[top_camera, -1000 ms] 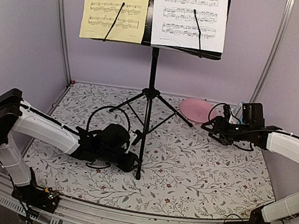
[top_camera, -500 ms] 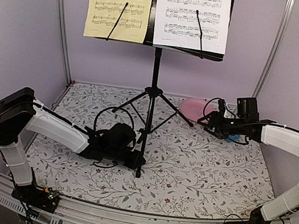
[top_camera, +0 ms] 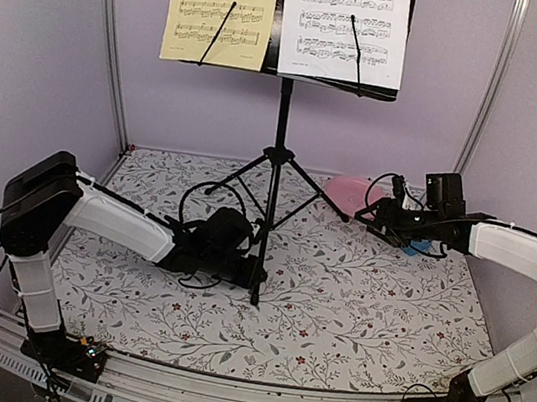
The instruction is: Set up the instrument practice props
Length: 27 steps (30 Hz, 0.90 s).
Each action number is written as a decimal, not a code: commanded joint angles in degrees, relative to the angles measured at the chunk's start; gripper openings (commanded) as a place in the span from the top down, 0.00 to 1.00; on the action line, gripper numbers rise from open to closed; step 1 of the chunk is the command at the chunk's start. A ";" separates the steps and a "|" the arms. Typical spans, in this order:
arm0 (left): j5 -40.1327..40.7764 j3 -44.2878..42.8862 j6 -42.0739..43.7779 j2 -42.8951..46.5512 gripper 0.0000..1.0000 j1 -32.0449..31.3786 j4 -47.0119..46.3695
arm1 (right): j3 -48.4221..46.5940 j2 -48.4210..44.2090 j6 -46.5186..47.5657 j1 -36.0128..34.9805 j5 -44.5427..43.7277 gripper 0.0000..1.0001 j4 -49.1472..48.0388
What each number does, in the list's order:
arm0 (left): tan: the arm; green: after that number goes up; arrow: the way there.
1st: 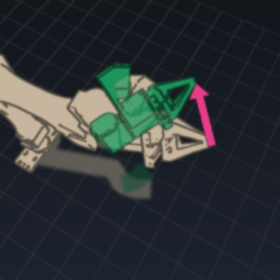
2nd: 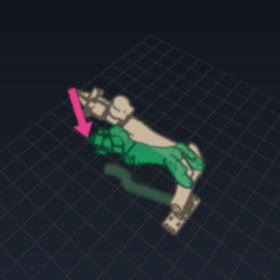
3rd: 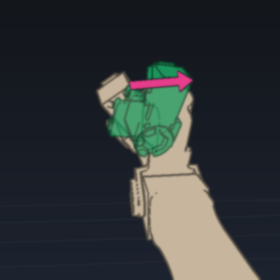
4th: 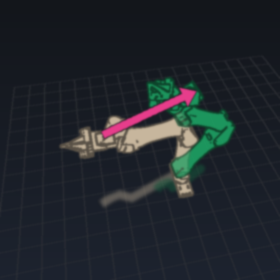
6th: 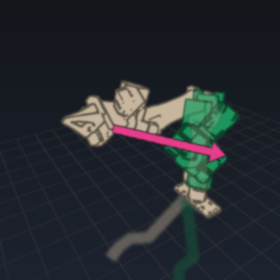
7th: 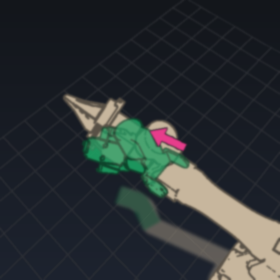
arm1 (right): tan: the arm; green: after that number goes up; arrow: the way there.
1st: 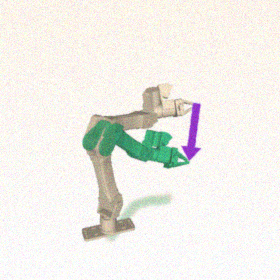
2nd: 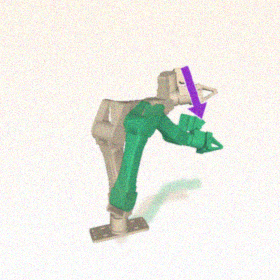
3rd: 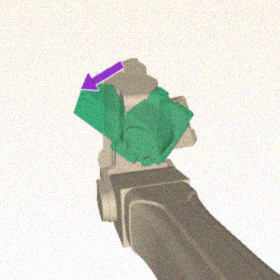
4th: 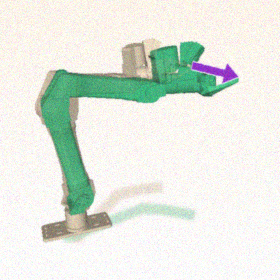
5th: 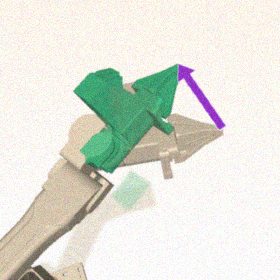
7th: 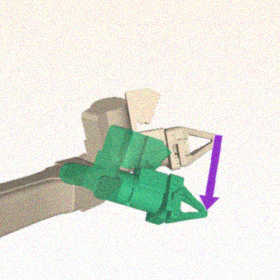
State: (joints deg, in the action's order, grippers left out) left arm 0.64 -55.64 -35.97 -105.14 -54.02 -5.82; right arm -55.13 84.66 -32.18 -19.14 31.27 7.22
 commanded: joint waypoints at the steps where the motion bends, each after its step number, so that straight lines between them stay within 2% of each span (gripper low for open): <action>1: 4.74 -1.76 1.61 -1.85 1.00 4.36 2.85 | -1.73 -0.46 0.80 -0.39 -1.18 0.38 0.20; 17: 4.88 -2.85 8.99 -1.47 1.00 13.42 5.44 | -3.13 -1.26 1.40 -0.29 -2.99 0.38 1.51; 25: 3.83 -3.94 10.63 -1.89 1.00 15.31 5.71 | -4.19 -3.56 2.10 1.68 -3.52 0.34 3.19; 26: 3.55 -4.02 10.69 -1.64 0.98 15.27 5.81 | -4.52 -4.19 2.29 2.20 -3.57 0.33 3.49; 27: 3.22 -3.85 10.74 -1.14 0.91 15.26 5.82 | -4.76 -4.87 2.44 2.84 -3.77 0.32 3.95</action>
State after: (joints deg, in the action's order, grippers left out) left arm 0.56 -58.37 -25.93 -105.89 -40.80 -1.45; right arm -56.86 83.46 -31.09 -18.26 28.73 9.89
